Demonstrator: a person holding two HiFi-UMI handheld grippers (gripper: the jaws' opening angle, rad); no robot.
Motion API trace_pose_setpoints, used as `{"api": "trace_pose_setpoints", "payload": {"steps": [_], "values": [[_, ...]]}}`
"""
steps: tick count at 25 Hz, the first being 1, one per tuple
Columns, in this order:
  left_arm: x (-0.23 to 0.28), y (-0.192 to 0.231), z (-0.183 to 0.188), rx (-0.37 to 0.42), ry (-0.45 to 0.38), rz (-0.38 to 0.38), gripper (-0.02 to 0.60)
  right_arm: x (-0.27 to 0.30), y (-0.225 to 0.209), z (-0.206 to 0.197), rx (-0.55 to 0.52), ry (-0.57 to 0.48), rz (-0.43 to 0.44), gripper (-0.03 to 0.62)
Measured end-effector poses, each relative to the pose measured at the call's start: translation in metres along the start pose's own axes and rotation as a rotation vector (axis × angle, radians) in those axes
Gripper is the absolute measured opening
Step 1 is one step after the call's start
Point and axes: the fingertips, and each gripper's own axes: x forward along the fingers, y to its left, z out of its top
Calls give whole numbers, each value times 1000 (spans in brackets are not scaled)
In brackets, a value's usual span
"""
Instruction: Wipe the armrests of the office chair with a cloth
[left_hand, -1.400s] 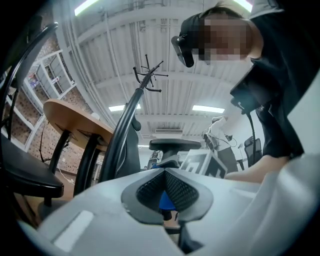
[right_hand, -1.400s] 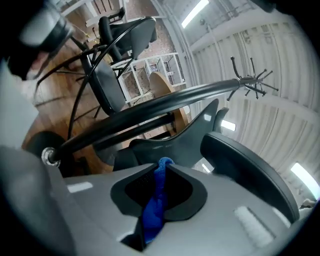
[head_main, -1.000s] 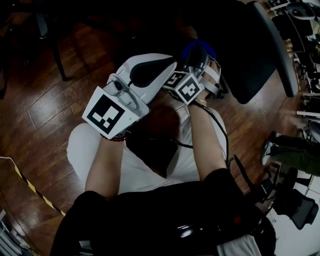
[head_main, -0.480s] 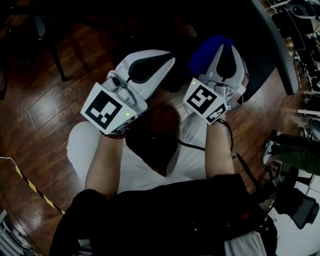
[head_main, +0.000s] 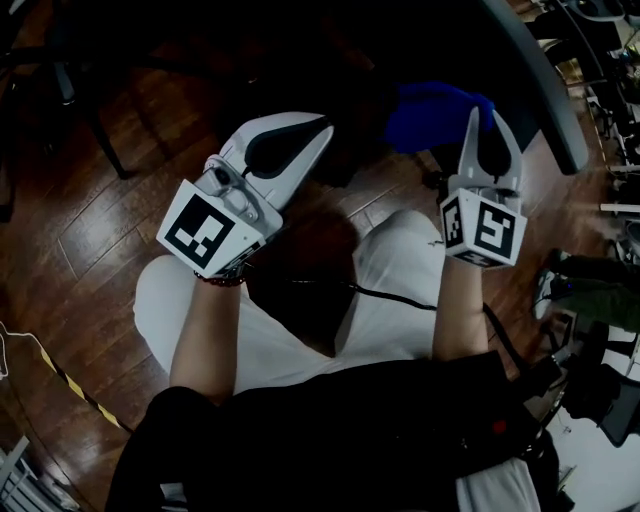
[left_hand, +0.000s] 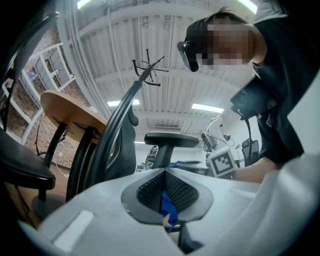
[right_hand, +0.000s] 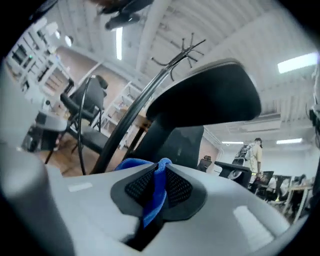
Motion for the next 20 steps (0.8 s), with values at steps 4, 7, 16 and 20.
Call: {"api": "trace_pose_setpoints", "payload": {"steps": [4,7,16,20], "values": [[12,-15,1,31,11,-29,2,9,-36,16,171,-106,113,34],[25,-32,-8,61,49,-67,2,15,-27,31,244,-210,173,34],[43,-60,-13,4,50,-97,2,31,38,-45,113,41,130,25],[42,-95,1,-64,67,-38,2,20,56,-45,206,87,283,32]]}}
